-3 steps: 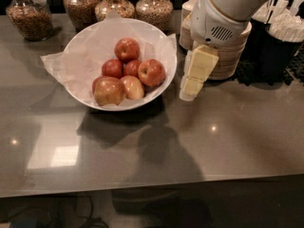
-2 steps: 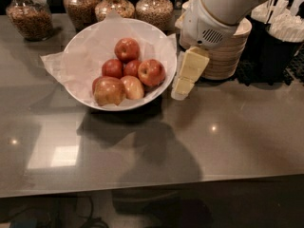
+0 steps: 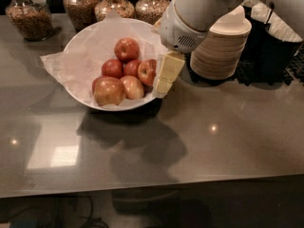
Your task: Pick apple from white bowl
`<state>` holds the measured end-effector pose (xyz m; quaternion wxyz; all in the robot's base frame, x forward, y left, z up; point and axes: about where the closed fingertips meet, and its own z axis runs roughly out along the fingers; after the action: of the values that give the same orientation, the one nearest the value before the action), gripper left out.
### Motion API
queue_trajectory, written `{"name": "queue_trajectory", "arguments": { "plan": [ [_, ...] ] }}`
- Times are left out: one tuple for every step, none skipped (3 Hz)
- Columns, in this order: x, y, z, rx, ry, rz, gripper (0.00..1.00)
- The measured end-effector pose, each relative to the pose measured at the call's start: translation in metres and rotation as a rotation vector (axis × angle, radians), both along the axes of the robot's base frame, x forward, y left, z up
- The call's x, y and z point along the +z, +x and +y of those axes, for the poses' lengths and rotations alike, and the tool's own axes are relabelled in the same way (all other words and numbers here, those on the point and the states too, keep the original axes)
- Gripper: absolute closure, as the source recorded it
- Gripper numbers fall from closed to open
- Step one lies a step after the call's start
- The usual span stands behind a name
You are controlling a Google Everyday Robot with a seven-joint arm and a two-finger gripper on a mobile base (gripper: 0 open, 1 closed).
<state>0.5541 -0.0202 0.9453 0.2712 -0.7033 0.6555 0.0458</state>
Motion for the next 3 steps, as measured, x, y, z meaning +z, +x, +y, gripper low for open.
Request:
{"name": "queue_trajectory", "arguments": {
  "plan": [
    [-0.008,0.01,0.006,0.012,0.02,-0.01,0.17],
    [-0.013,0.016,0.007,0.01,0.036,-0.012,0.27],
    [-0.018,0.021,0.006,-0.001,0.049,-0.01,0.38]
  ]
}}
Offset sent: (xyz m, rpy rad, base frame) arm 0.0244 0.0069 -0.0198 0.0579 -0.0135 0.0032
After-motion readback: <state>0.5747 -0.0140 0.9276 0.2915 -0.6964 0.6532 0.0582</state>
